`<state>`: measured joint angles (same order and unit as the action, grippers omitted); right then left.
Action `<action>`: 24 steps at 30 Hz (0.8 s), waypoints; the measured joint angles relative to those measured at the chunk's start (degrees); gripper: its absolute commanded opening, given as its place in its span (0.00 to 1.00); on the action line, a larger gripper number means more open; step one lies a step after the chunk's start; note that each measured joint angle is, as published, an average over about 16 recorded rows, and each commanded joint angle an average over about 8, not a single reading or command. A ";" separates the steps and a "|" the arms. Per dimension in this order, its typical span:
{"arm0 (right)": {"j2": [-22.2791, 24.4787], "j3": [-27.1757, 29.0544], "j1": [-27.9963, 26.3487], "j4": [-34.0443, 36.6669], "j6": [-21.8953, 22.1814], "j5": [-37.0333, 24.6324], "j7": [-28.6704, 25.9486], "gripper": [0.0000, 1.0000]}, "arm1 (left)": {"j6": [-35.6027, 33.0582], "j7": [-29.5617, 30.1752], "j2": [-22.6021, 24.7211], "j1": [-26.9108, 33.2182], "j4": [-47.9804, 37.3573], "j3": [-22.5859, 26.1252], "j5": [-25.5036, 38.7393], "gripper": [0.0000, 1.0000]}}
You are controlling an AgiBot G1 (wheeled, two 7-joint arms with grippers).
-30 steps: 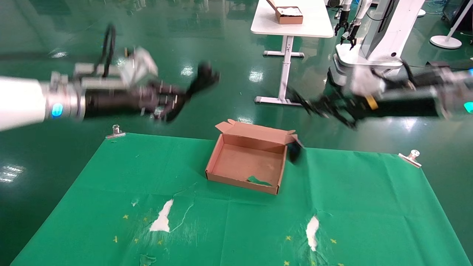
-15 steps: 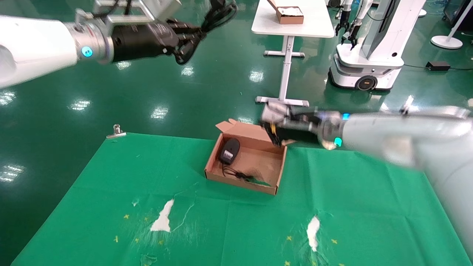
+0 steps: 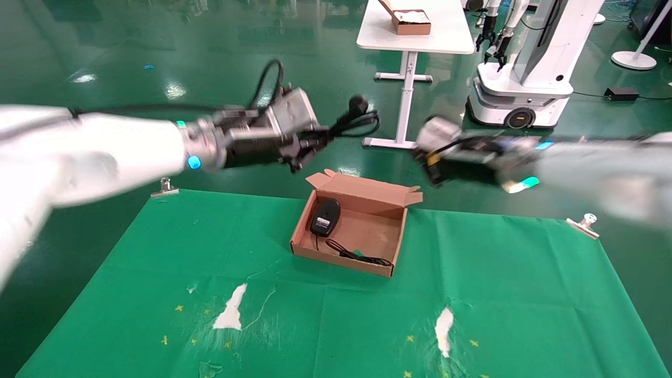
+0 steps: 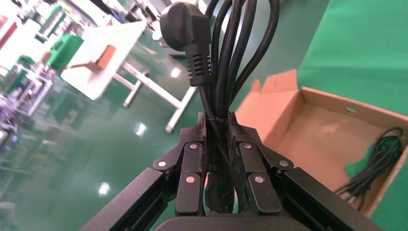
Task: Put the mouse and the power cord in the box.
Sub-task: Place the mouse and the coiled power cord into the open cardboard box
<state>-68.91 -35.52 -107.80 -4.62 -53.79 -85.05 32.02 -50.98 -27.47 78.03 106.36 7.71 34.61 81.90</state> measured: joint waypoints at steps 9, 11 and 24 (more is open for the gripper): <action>10.87 -2.42 -11.23 -1.26 -13.51 -3.58 -0.34 0.00 | 3.29 2.27 0.59 -8.37 8.74 4.80 -2.63 0.00; 12.39 -2.81 -12.79 -2.07 -14.96 -4.19 -0.12 0.00 | 3.63 3.04 0.58 -9.62 10.52 6.27 -3.41 0.00; 14.87 -3.88 -14.59 -9.19 -16.58 -5.89 -2.36 0.00 | 7.33 5.31 0.41 -12.32 18.53 18.17 -5.62 0.00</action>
<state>-54.04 -39.39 -122.39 -13.81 -70.37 -90.93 29.66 -43.65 -22.16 78.44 94.04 26.24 52.78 76.27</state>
